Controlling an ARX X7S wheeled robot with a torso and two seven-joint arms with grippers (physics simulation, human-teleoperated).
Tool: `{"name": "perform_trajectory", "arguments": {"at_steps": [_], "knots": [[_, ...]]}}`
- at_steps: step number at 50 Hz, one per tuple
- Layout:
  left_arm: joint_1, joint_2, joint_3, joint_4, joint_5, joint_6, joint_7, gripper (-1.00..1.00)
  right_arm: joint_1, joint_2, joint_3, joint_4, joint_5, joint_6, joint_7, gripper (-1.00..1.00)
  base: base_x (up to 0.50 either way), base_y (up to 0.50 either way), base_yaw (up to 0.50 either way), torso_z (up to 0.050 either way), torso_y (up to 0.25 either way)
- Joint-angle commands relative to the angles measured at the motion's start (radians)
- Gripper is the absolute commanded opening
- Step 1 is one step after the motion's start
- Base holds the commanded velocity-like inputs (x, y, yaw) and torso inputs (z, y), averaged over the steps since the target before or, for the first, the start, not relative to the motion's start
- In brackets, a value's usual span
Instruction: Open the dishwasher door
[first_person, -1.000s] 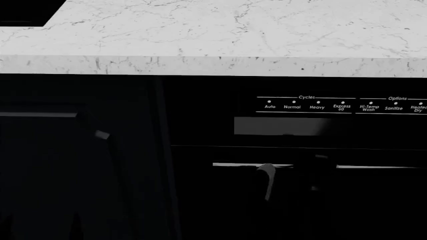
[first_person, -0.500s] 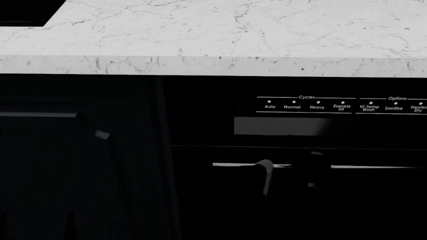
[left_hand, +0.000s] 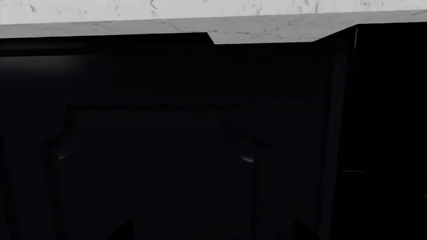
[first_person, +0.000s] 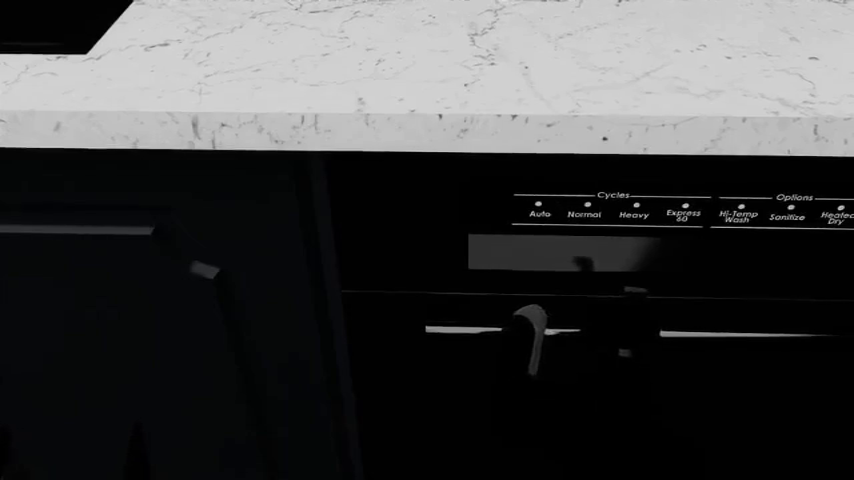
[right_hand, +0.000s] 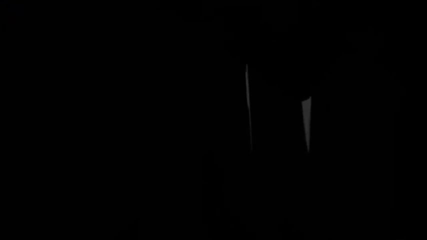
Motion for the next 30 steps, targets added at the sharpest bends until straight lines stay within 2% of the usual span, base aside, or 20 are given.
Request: {"name": "perform_trajectory", "arguments": {"at_steps": [1, 5, 7, 10, 12, 21, 30], "knots": [[0.003, -0.004, 0.001, -0.002, -0.003, 0.007, -0.003, 1.00, -0.019, -0.005, -0.091, 0.013, 0.122, -0.015, -0.018, -1.00, 0.00, 0.00, 0.00, 0.000, 0.000], [0.002, -0.005, 0.003, -0.001, -0.003, 0.006, -0.003, 1.00, -0.029, 0.011, -0.101, 0.009, 0.131, -0.035, -0.008, -1.00, 0.00, 0.00, 0.00, 0.000, 0.000], [0.002, -0.004, 0.006, -0.002, -0.004, 0.008, -0.002, 1.00, -0.044, 0.057, -0.099, -0.097, 0.128, 0.018, -0.014, -1.00, 0.00, 0.00, 0.00, 0.000, 0.000], [-0.001, -0.003, 0.010, -0.002, -0.002, 0.007, -0.002, 1.00, -0.096, 0.187, -0.088, -0.421, 0.121, 0.194, -0.038, -1.00, 0.00, 0.00, 0.00, 0.000, 0.000], [-0.002, -0.004, 0.012, -0.002, -0.001, 0.008, -0.002, 1.00, -0.114, 0.224, -0.085, -0.506, 0.119, 0.238, -0.042, -1.00, 0.00, 0.00, 0.00, 0.000, 0.000], [-0.008, -0.006, 0.017, 0.003, -0.002, 0.002, -0.004, 1.00, -0.192, 0.331, -0.068, -0.759, 0.127, 0.351, -0.037, -1.00, 0.00, 0.00, 0.00, 0.000, 0.000], [-0.016, -0.009, 0.021, 0.007, -0.005, -0.002, -0.004, 1.00, -0.251, 0.406, -0.059, -0.922, 0.130, 0.424, -0.028, -1.00, 0.00, 0.00, 0.00, 0.000, 0.000]]}}
